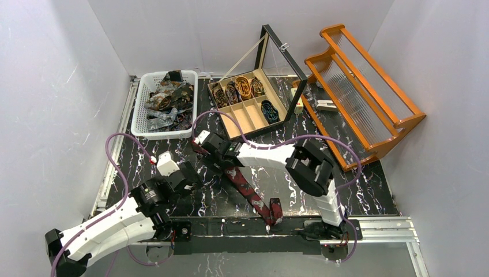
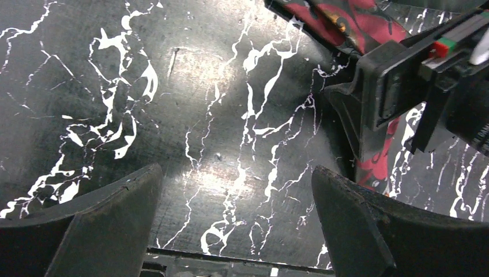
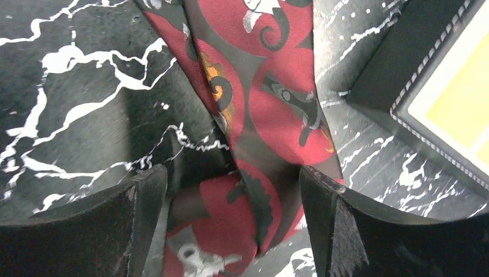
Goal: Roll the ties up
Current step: Place the tie at the center of the board, then flatten out the tie at the center of the board.
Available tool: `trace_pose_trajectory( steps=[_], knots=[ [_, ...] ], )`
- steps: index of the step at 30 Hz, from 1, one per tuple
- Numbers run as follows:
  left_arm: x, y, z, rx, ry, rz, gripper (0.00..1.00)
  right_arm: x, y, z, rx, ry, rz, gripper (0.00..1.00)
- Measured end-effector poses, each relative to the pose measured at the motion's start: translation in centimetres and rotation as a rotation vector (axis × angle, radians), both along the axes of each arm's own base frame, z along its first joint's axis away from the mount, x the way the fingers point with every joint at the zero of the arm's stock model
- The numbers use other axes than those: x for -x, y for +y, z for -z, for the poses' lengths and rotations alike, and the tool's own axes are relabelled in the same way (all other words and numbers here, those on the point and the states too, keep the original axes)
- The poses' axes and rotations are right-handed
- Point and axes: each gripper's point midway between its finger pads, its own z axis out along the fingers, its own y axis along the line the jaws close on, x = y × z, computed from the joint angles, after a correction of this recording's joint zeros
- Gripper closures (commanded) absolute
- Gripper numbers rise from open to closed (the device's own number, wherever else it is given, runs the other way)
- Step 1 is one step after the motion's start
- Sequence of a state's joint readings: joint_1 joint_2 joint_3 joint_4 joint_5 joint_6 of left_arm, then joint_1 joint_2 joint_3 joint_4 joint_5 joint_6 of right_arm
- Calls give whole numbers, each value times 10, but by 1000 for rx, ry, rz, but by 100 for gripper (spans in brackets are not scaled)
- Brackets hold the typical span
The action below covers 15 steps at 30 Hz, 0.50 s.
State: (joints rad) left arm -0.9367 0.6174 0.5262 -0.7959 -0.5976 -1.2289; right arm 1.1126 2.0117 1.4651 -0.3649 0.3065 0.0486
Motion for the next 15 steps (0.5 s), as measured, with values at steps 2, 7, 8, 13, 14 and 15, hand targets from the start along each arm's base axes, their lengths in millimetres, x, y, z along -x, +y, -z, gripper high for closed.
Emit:
trace_pose_trajectory(
  steps=[2, 7, 8, 13, 14, 15],
  knots=[
    [0, 2, 1, -16, 8, -7, 2, -5, 0, 10, 45, -24, -25, 6],
    [0, 5, 3, -35, 15, -16, 2, -18, 2, 11, 85, -75, -80, 9],
    [0, 5, 3, -36, 15, -16, 2, -21, 4, 11, 88, -84, -85, 11],
    [1, 5, 2, -34, 13, -16, 1, -35, 14, 12, 75, -125, -101, 43],
    [1, 6, 2, -31, 11, -17, 2, -37, 15, 13, 70, -130, -101, 53],
    [1, 6, 1, -28, 7, -18, 2, -39, 16, 14, 68, -133, -101, 63]
  ],
)
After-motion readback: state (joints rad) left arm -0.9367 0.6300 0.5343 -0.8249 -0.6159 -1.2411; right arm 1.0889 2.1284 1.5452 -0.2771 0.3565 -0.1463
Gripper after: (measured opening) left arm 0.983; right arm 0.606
